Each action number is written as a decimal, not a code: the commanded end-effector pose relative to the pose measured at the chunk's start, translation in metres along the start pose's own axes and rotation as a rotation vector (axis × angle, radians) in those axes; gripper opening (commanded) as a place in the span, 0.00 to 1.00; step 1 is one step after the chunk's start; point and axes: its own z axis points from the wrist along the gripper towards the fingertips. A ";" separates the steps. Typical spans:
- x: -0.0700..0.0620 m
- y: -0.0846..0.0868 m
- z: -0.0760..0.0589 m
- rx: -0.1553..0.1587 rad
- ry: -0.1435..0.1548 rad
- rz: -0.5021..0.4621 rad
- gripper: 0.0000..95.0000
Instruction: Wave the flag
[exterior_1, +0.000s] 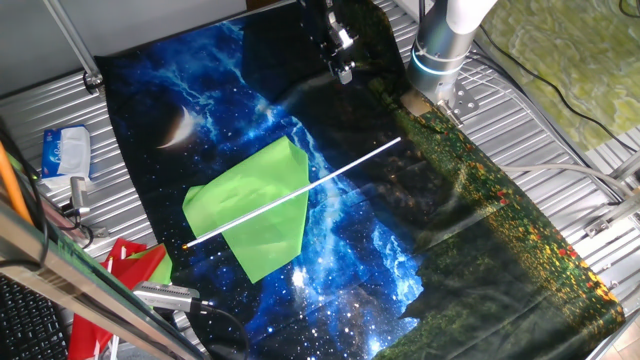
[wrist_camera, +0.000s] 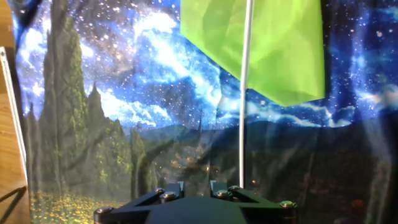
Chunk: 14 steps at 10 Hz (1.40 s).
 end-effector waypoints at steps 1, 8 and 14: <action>-0.004 -0.014 0.013 0.006 0.009 -0.017 0.20; -0.016 -0.024 0.103 0.070 -0.040 -0.037 0.00; -0.017 -0.018 0.119 0.073 -0.039 -0.057 0.00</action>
